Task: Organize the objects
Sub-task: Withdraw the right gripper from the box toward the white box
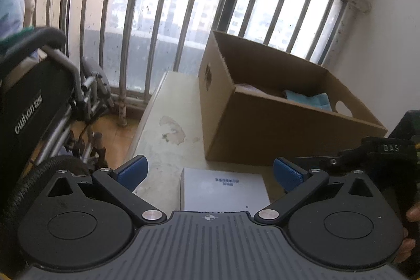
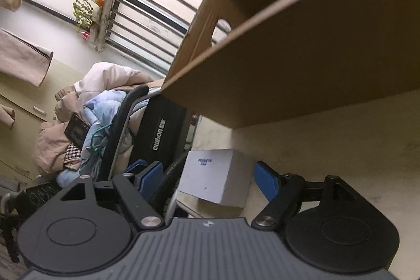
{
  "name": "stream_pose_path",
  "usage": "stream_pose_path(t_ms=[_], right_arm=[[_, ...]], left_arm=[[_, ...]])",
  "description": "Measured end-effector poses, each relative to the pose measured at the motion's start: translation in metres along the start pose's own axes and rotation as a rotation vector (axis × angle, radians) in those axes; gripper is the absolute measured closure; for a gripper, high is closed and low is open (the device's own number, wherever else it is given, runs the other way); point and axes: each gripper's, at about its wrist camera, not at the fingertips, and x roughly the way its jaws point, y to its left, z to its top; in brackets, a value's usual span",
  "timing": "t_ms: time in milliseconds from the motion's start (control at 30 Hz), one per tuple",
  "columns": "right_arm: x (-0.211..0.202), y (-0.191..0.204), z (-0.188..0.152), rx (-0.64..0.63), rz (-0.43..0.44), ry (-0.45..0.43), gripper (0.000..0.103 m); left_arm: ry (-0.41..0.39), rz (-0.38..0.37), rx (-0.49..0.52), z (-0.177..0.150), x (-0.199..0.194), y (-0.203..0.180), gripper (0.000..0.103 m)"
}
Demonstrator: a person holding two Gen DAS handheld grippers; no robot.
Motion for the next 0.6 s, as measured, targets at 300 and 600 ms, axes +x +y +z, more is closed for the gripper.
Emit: stream_pose_path(t_ms=[300, 600], right_arm=[[0.029, -0.01, -0.003, 0.063, -0.018, 0.06, 0.036], [0.033, -0.021, -0.001, 0.113, 0.022, 0.09, 0.039]], left_arm=[[0.114, -0.125, -0.09, -0.013, 0.02, 0.005, 0.0], [0.145, -0.121, 0.0, -0.018, 0.022, -0.014, 0.0]])
